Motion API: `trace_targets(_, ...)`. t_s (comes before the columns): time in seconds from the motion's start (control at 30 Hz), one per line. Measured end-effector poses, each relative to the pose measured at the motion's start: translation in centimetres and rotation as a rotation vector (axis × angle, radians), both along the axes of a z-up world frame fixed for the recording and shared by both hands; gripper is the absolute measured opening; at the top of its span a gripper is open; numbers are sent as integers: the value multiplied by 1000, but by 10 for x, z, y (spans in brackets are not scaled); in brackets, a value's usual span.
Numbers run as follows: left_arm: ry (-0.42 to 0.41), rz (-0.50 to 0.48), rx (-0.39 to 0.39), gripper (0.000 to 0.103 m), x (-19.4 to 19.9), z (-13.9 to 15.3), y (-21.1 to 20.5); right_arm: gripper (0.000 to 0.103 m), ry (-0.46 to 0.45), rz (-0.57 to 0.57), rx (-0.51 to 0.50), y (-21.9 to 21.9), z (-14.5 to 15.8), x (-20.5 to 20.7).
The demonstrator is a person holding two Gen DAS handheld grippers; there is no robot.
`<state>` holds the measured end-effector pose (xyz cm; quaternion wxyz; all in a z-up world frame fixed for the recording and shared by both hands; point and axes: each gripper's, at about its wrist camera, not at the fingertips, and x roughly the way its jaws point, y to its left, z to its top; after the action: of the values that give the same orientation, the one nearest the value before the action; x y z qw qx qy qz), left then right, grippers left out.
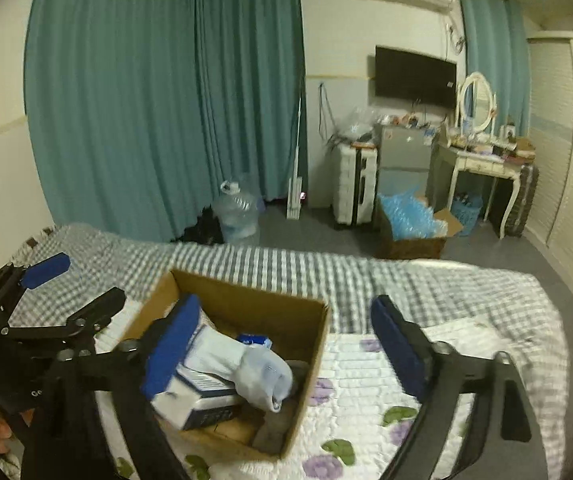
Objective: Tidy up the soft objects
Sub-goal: 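Open both grippers to drop the sock and lace cloth into the box, then move both tools back toward the remaining white items on the quilt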
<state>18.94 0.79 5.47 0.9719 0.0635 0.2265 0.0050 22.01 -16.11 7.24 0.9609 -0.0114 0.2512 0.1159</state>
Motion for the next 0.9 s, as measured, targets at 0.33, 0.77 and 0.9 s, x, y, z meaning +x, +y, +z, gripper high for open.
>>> trace_targets(0.33, -148, 11, -11, 103, -115, 94, -3, 103, -138, -13, -35, -17, 117, -130)
trace_targets(0.77, -54, 58, -22, 103, -182, 24, -9, 103, -121, 119, -6, -22, 66, -219)
trace_targets(0.9, 15, 58, -29, 103, -169, -21, -13, 103, -106, 100, -24, -19, 10, -208)
